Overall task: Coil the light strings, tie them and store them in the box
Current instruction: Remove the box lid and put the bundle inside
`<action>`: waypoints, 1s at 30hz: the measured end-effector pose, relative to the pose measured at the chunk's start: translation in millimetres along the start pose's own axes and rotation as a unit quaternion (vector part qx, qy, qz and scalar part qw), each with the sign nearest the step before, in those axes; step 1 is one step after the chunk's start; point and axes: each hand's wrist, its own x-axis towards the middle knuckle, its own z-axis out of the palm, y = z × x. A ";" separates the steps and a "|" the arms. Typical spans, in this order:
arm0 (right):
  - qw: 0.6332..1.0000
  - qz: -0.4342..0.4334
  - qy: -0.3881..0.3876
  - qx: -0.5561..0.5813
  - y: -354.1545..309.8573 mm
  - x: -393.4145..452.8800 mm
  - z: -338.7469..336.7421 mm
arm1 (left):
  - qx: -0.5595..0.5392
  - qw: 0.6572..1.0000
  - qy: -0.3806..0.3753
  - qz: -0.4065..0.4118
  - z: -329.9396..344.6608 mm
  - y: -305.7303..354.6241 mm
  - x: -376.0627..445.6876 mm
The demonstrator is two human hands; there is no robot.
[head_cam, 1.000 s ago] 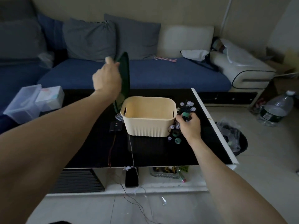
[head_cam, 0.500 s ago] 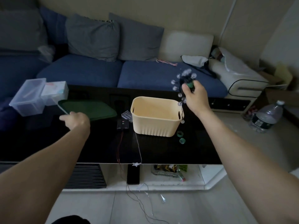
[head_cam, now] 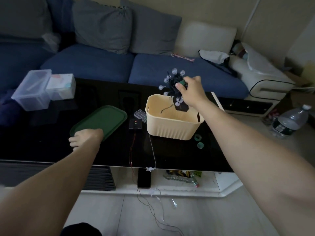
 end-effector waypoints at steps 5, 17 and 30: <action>0.994 0.046 -0.054 -0.083 13.8 -1.4 34.9 | 0.034 0.972 -0.010 0.231 27.2 18.2 -43.5; 0.988 0.108 -0.082 -0.073 30.1 2.0 74.5 | 0.128 0.787 -0.151 0.585 78.2 34.1 -112.5; 0.953 0.111 -0.238 -0.153 38.3 37.4 108.0 | 0.035 0.795 -0.161 0.584 74.9 22.8 -108.8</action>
